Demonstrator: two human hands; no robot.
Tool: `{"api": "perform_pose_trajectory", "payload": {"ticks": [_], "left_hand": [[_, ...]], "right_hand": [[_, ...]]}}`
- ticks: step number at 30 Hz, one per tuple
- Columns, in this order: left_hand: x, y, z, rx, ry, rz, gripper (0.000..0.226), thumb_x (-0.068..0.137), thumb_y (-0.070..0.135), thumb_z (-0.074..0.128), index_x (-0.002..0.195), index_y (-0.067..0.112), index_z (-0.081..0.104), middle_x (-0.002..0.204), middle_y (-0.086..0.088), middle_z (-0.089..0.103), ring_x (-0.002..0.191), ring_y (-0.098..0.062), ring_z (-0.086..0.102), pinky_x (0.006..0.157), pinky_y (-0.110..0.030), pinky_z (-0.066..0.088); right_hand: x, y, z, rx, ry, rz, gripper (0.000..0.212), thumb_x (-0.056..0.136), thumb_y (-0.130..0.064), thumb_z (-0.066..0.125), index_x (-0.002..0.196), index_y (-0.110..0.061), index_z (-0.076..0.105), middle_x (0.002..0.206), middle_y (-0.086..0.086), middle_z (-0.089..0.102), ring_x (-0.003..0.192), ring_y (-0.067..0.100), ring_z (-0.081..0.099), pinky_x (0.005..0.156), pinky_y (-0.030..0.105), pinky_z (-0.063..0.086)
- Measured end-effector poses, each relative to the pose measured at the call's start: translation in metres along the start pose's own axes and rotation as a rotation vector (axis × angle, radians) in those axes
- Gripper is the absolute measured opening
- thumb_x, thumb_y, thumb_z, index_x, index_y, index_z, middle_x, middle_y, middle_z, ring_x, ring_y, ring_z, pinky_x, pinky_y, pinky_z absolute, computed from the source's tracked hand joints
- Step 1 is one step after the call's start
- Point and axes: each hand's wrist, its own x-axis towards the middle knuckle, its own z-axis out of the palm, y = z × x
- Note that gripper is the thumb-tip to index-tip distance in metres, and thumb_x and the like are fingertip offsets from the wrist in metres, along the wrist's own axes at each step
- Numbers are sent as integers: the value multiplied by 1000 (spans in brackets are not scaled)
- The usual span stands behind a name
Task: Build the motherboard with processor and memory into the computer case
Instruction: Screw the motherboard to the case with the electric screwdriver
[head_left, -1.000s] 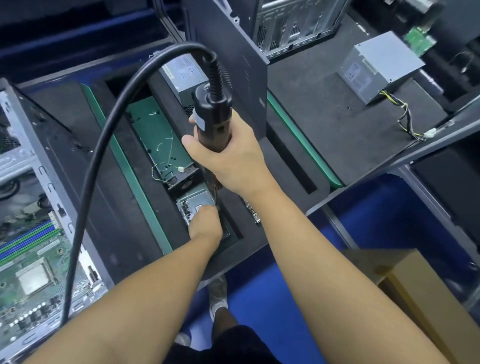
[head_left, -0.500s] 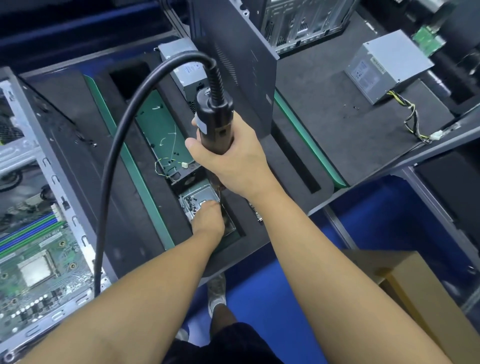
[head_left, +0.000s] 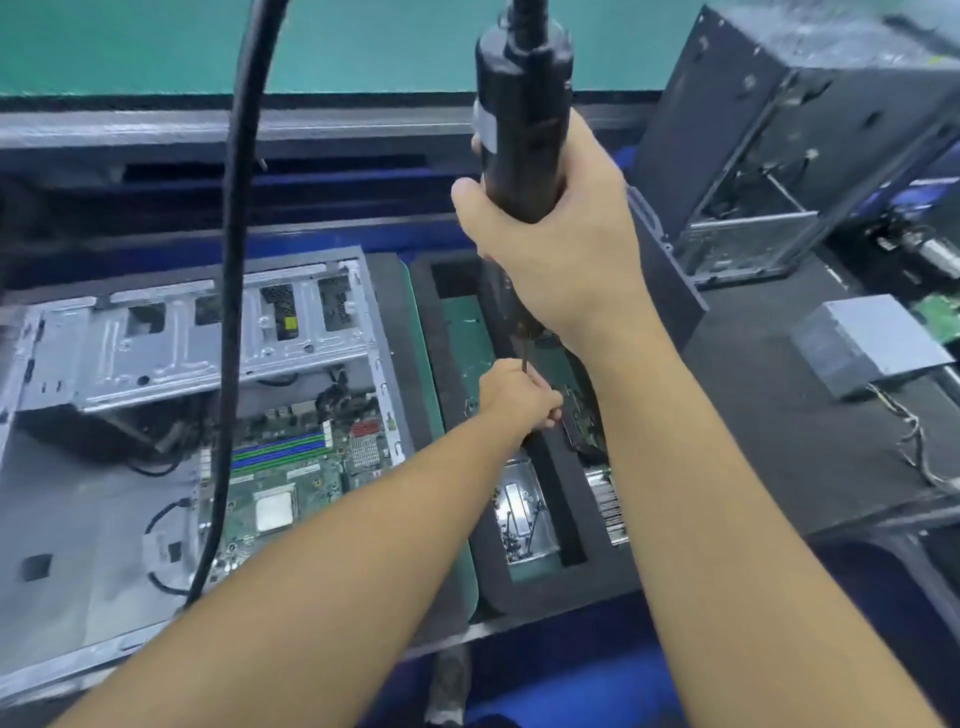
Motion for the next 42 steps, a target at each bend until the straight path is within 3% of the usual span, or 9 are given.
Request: {"api": "perform_pose_trajectory", "payload": {"ticks": [4,8,11,13,16,19,22,33,42], "left_hand": [[-4,16,-77,35,25,110,18,81,-6,61,72,9,59,71,-16,68,58,-22,65,66,-36,61],[-2,11,-159,254,76,269,17,86,4,62,72,12,68,69,-8,72,64,-14,70,59,-26,56],[-7,-8,-208,553,170,458,18,84,14,64,67,12,69,64,0,71,49,1,58,50,-7,43],[-12,-27,-233,618,93,489,20,84,14,65,64,11,70,61,1,69,44,3,54,43,-6,37],[-15,-62,-258,697,-172,439,10,84,16,72,76,12,76,58,10,68,49,6,60,53,-9,46],[-12,-88,-265,603,-328,399,7,84,21,75,79,17,75,66,8,72,61,-3,69,61,-18,56],[-5,-105,-258,520,-377,428,9,81,22,79,80,14,76,70,1,74,62,-9,71,65,-24,60],[19,-137,-235,523,-417,408,18,76,21,83,68,18,68,59,10,69,56,2,66,53,-5,43],[22,-145,-230,529,-324,423,22,74,28,84,66,30,63,59,17,65,60,7,64,61,-11,50]], "right_hand": [[15,-38,38,59,-4,-41,19,89,-12,69,92,-24,55,86,19,60,76,39,56,70,50,53],[23,-67,79,135,10,-91,14,89,-12,68,95,-15,56,86,27,55,74,45,55,72,51,52],[24,-80,108,202,17,-104,21,89,-10,67,99,2,54,77,23,52,68,44,55,67,50,53],[22,-82,124,230,3,-93,23,90,-8,66,100,7,52,72,13,50,63,41,56,62,44,54],[14,-78,143,213,-50,-61,15,91,-7,66,99,-2,53,73,21,50,62,40,54,61,40,52],[5,-63,153,203,-82,4,15,91,-8,66,99,-6,54,73,25,53,60,38,54,61,44,53],[-7,-42,157,180,-50,94,16,88,-11,68,99,-10,56,69,12,55,57,30,56,62,45,54],[-15,8,157,235,20,236,16,87,-7,66,95,-18,57,66,-1,57,52,24,56,57,32,48],[-14,19,157,230,13,253,16,86,-9,66,95,-17,56,64,1,56,52,25,56,58,35,49]]}}
